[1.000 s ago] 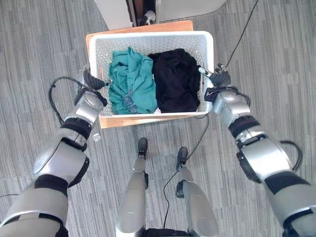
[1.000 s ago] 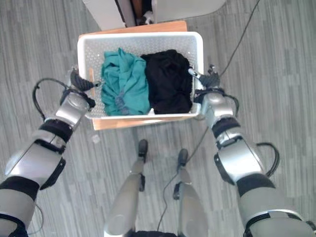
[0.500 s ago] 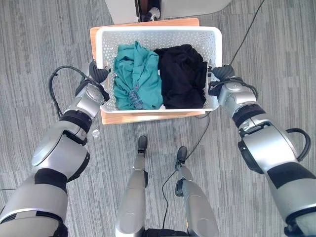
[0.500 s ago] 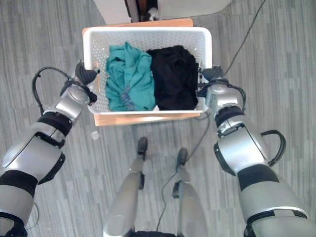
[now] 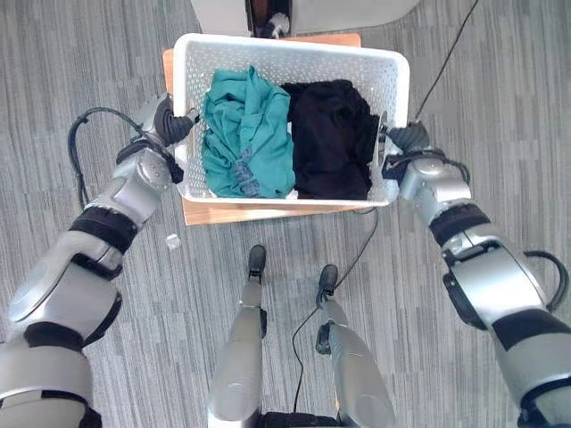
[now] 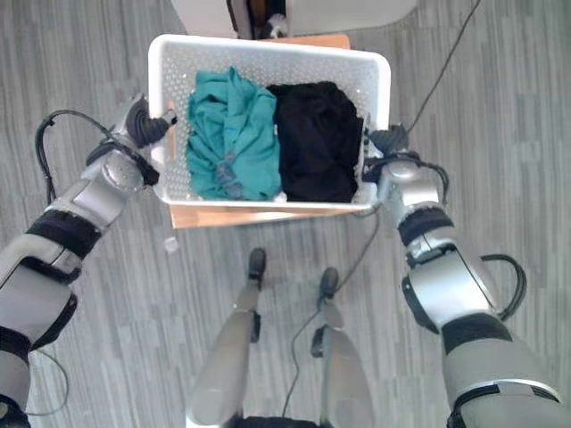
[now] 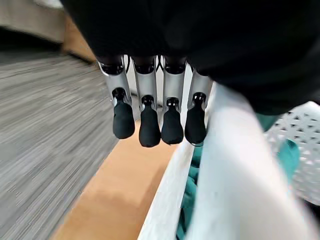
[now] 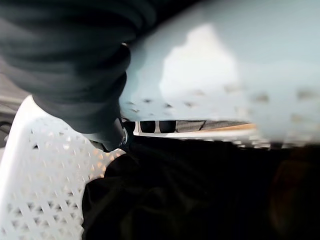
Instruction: Grab the laundry basket,head to the washer,open it,put in the laundry and shut it.
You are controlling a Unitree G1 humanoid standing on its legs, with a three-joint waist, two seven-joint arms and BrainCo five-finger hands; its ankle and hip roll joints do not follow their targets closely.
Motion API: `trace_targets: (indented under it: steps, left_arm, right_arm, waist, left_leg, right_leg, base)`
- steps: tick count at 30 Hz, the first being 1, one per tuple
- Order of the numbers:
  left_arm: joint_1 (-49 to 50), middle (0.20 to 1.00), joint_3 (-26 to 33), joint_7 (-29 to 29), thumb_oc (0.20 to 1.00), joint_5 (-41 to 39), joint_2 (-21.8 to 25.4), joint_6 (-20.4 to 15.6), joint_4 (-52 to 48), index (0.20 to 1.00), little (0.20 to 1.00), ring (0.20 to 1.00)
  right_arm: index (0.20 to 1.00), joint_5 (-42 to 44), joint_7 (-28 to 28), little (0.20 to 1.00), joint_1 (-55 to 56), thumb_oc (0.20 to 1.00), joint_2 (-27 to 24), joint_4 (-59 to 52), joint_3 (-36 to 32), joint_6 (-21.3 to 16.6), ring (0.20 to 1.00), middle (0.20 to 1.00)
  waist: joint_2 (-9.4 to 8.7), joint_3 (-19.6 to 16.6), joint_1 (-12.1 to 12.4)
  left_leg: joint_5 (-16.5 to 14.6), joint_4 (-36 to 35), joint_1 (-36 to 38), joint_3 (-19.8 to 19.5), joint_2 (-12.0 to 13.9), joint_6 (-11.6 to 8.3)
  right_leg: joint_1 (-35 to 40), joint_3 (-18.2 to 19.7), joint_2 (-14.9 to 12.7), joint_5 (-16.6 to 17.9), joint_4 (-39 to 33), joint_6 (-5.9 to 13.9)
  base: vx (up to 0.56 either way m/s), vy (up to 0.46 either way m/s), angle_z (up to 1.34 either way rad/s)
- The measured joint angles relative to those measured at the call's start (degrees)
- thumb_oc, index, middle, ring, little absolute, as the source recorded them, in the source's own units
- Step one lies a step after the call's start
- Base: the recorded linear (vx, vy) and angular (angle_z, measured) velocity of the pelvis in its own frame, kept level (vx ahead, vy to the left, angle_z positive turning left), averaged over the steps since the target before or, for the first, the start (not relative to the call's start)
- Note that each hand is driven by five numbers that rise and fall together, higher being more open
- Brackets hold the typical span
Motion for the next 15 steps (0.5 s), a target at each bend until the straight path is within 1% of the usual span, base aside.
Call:
trace_targets:
  steps: [2,3,5,6,8,9,10,13,14,15]
  left_arm:
    - [1.39,0.2,0.01,-0.69,0.2,0.64,0.58,-0.8,-2.94,0.2,0.2,0.2]
    - [2.15,0.2,0.16,-1.63,0.2,2.3,0.55,-0.81,-4.87,0.2,0.2,0.2]
    - [3.16,0.2,0.09,-2.4,0.2,3.04,0.68,-1.12,-7.37,0.2,0.2,0.2]
    - [3.68,0.2,0.09,-3.24,0.2,4.43,0.61,-1.04,-8.96,0.2,0.2,0.2]
    - [5.42,0.2,-0.27,-5.19,0.2,5.95,0.43,-1.61,-11.95,0.2,0.2,0.2]
    - [7.91,0.2,-0.39,-6.58,0.2,6.68,-0.07,-3.15,-14.1,0.2,0.2,0.2]
    - [8.28,0.2,-0.49,-6.97,0.2,6.96,-0.45,-3.46,-14.64,0.2,0.2,0.2]
    - [8.68,0.2,-1.41,-9.28,0.2,7.15,-3.77,-3.15,-15.15,0.2,0.2,0.2]
    - [8.7,0.2,-1.95,-9.7,0.2,7.16,-4.69,-3.18,-15.16,0.2,0.2,0.2]
    - [8.33,0.2,-2.25,-10.52,0.2,7.98,-6.74,-3.05,-14.95,0.2,0.2,0.2]
  right_arm:
    - [0.2,-0.04,1.06,0.2,3.38,0.2,-1.98,-3.09,-0.45,-0.13,0.2,0.2]
    - [0.2,-0.07,1.72,0.2,5.35,0.2,-3.58,-5.06,-2.12,0.16,0.2,0.2]
    - [0.2,-0.12,2.39,0.2,7.22,0.2,-5.61,-7.24,-3.56,0.03,0.2,0.2]
    - [0.2,-0.14,3.08,0.2,9.24,0.2,-7.25,-9.37,-5.54,0.06,0.2,0.2]
    - [0.2,-0.37,4.56,0.2,12.64,0.2,-10.71,-12.06,-7.3,0.07,0.2,0.2]
    - [0.2,-0.52,5.82,0.2,15.12,0.2,-12.54,-12.72,-8.61,0.03,0.2,0.2]
    - [0.2,-0.51,6.04,0.2,15.9,0.2,-13.18,-12.96,-8.88,0.04,0.2,0.2]
    - [0.2,-0.74,8.36,0.2,21.25,0.2,-18.2,-17.01,-11.74,0.35,0.2,0.2]
    - [0.2,-1.12,8.87,0.2,22.49,0.2,-19.11,-17.27,-12.51,0.35,0.2,0.2]
    - [0.2,-1.42,9.6,0.2,25.0,0.2,-20.14,-17.88,-14.27,0.27,0.2,0.2]
  waist:
    - [-0.12,-0.11,0.13]
    - [-0.17,-0.12,0.04]
    - [-0.35,-0.26,-0.22]
    - [-0.36,-0.26,-0.44]
    - [-0.37,-0.26,-0.9]
    - [-0.92,-1.2,-1.55]
    - [-1.56,-1.83,-2.46]
    - [-1.7,-1.85,-3.69]
    - [-1.86,-1.96,-4.03]
    - [-2.4,-3.08,-5.2]
  left_leg:
    - [-0.33,0.0,2.22,0.02,-0.26,0.27]
    - [-0.99,-0.05,3.74,0.16,-0.35,0.09]
    - [-1.1,-0.06,4.63,0.01,-0.33,0.22]
    - [-1.16,-0.03,5.02,-0.05,-0.45,0.32]
    - [-1.24,-0.23,6.83,-0.14,-0.59,0.46]
    - [-1.31,-1.19,8.89,-0.02,-0.79,0.57]
    - [-1.4,-1.12,9.08,0.15,-0.77,0.67]
    - [-1.66,-2.06,12.47,0.71,-0.89,1.07]
    - [-1.86,-2.08,13.51,1.04,-0.93,1.25]
    - [-2.58,-1.97,14.04,1.36,-0.84,1.3]
  right_leg:
    - [2.15,0.01,-0.02,-0.61,0.16,-0.08]
    - [3.56,0.15,-0.05,-1.08,0.41,-0.13]
    - [4.14,0.2,-0.33,-1.45,0.9,0.02]
    - [4.42,0.16,-0.31,-1.94,1.33,-0.3]
    - [6.05,0.17,-0.38,-2.3,1.86,-0.16]
    - [7.56,0.24,-0.96,-2.8,1.56,0.33]
    - [7.73,0.36,-0.96,-2.87,1.48,0.31]
    - [10.41,0.6,-0.91,-3.05,1.69,0.4]
    - [11.34,0.8,-0.99,-3.26,1.66,0.66]
    - [11.63,1.13,-1.11,-3.72,1.72,0.6]
  base:
    - [0.09,-0.018,0.02]
    - [0.08,-0.015,-0.02]
    - [0.1,-0.016,0.0]
    - [0.09,-0.023,0.04]
    - [0.07,-0.029,0.02]
    - [0.09,-0.035,-0.06]
    - [0.1,-0.055,-0.06]
    - [0.06,-0.055,-0.06]
    - [0.05,-0.098,-0.16]
    - [0.07,-0.123,-0.09]
